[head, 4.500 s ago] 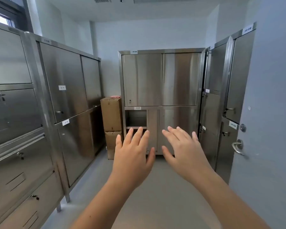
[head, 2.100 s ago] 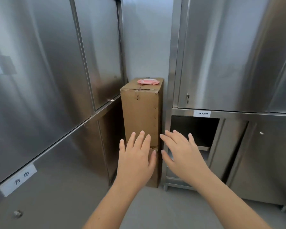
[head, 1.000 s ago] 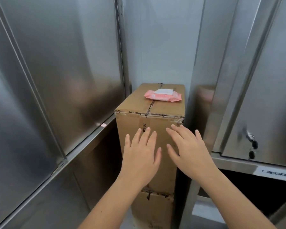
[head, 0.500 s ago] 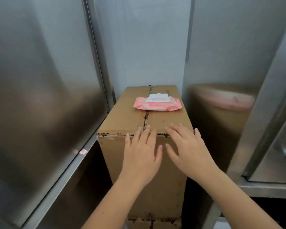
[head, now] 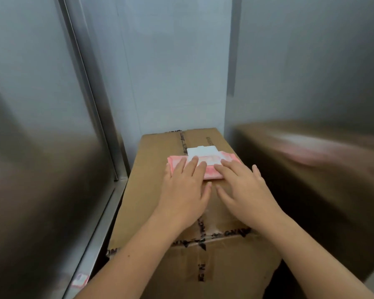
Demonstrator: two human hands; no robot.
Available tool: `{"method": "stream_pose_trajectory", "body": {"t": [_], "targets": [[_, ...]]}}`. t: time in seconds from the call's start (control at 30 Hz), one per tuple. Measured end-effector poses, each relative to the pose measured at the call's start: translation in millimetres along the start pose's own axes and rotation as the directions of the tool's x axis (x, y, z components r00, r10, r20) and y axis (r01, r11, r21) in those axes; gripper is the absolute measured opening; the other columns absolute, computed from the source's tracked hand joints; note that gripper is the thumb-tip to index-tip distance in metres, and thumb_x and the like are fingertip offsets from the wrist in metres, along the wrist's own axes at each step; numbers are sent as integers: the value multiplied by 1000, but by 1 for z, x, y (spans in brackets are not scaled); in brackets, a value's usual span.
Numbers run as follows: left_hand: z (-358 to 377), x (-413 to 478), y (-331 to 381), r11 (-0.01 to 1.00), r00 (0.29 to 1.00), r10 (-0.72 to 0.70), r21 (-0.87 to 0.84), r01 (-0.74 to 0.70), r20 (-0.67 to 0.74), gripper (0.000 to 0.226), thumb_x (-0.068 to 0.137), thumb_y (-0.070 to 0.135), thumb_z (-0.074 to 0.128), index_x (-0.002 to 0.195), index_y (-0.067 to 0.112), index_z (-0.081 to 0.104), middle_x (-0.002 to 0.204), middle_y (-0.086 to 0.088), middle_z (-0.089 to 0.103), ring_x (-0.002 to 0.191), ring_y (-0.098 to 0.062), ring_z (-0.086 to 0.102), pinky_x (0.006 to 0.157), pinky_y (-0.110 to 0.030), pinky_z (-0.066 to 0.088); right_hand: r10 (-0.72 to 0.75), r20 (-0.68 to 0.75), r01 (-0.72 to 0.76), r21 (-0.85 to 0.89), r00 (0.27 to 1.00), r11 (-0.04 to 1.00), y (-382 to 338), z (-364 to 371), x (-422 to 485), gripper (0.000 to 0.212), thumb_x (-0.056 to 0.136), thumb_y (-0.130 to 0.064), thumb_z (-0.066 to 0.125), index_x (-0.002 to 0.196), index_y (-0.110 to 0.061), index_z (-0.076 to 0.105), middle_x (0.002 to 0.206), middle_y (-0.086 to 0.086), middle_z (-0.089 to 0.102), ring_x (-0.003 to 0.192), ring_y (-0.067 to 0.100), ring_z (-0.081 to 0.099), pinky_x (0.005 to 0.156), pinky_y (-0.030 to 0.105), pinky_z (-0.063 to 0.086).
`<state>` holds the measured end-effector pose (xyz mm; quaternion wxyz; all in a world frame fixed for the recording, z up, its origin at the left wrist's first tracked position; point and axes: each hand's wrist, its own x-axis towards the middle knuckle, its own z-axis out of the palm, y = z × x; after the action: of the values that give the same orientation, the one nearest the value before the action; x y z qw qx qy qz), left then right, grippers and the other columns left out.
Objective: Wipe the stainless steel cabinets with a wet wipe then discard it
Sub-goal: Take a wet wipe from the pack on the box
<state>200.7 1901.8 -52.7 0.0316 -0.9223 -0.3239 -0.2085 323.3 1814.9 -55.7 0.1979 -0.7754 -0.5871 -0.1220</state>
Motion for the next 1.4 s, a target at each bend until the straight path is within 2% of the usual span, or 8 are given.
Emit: {"method": "stream_pose_trajectory", "body": {"t": [0.27,0.43,0.57,0.7,0.87,1.07,1.27,1.4], "targets": [[10,55,-33,999,996,-49,29,46,78,51,98,40,29,146,24,23,155,6,18,142,-15,10,113,-43,4,-59,25,57,55,998,997,12,17,67,47,94,-32,42,140,-26,36,146,-7,34,135,9,22,112,42,10],[29,71,-42,986,993,2,165,-22,118,49,99,40,26,144,20,26,154,2,21,141,-17,14,112,-44,7,-158,126,160,-4,979,987,26,28,99,45,96,-36,39,140,-26,36,147,-6,34,135,11,24,113,40,10],[41,73,-47,994,995,-3,105,-8,102,51,99,43,24,145,21,27,153,3,23,141,-15,14,113,-43,7,-215,179,205,72,960,976,32,39,109,44,97,-36,38,139,-27,39,146,-8,34,135,7,24,113,35,7],[48,69,-51,998,998,5,68,-10,66,52,98,46,23,145,24,26,152,8,24,140,-10,14,113,-37,5,-280,140,254,177,950,951,38,46,109,38,97,-34,39,132,-25,48,141,-11,40,128,-1,23,106,22,8],[50,66,-55,999,998,28,22,-29,53,53,97,48,23,146,26,24,153,9,22,140,-8,12,111,-33,1,-297,150,250,270,943,930,41,51,107,34,95,-32,43,127,-26,52,141,-12,41,130,4,30,111,29,21],[53,63,-55,998,998,64,-29,-63,17,49,97,45,27,142,25,32,146,11,33,136,-6,22,106,-25,4,-319,147,268,285,936,920,41,53,108,32,95,-30,45,126,-25,53,138,-10,44,127,5,34,107,25,23],[52,62,-52,997,997,68,-28,-67,23,69,84,53,4,138,25,37,141,11,39,132,-6,28,105,-25,9,-319,157,270,272,934,924,41,53,110,28,94,-28,45,119,-22,55,130,-8,51,121,9,39,100,23,26],[54,61,-53,998,998,53,-48,-52,23,48,97,43,30,140,23,34,143,10,37,133,-7,26,107,-25,7,-305,177,250,275,936,928,40,52,112,28,93,-29,45,119,-23,55,127,-9,52,120,10,40,100,26,29]]}}
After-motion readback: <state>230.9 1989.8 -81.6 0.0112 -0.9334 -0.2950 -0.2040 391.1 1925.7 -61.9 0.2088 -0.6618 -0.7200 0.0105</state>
